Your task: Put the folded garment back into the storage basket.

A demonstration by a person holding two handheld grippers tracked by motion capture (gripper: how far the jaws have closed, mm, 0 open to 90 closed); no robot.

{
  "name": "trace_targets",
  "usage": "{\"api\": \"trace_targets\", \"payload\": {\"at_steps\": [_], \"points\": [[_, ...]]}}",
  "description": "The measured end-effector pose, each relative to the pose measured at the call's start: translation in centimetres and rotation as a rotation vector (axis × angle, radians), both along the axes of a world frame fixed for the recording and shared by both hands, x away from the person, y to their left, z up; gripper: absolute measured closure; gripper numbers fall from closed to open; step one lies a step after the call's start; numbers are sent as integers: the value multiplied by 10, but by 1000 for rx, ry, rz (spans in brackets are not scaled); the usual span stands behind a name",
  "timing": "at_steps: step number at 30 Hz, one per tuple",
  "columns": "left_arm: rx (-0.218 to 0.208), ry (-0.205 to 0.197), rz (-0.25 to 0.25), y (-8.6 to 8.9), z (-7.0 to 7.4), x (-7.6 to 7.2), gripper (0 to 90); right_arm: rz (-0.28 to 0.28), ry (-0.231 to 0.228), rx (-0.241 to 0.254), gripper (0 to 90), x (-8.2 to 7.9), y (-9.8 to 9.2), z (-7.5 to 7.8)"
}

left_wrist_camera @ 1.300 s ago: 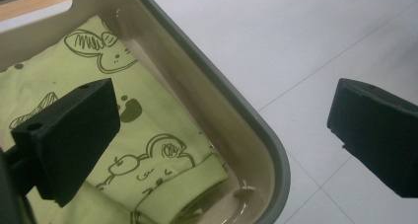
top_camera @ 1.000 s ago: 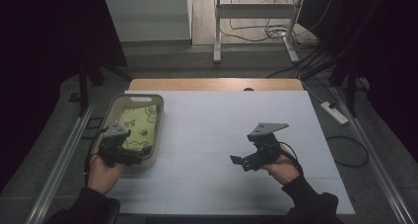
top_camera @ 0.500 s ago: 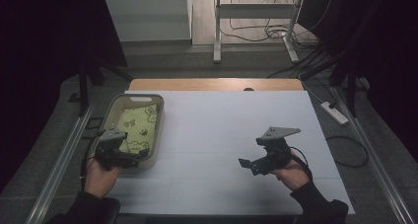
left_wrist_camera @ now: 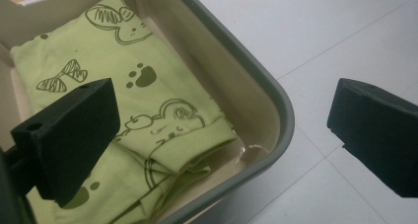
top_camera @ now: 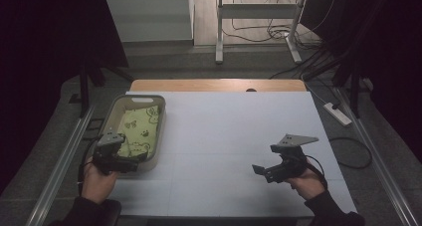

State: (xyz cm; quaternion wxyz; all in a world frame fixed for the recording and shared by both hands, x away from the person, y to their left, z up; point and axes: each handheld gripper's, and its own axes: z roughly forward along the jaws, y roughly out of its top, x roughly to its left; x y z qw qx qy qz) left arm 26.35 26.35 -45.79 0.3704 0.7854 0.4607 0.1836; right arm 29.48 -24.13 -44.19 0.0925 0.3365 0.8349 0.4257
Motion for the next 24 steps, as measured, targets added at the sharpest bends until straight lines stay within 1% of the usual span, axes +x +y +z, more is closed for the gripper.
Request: {"api": "trace_targets", "payload": {"at_steps": [12, 18, 24], "points": [[2, 0, 18, 6, -3, -9, 0, -67, 2, -16, 0, -18, -30, -3], [2, -5, 28, 9, -2, -15, 0, -105, -1, -10, 0, -26, -44, -4], [-3, -2, 40, 14, -4, -21, 0, -133, -3, -9, 0, -32, -54, -5]]}}
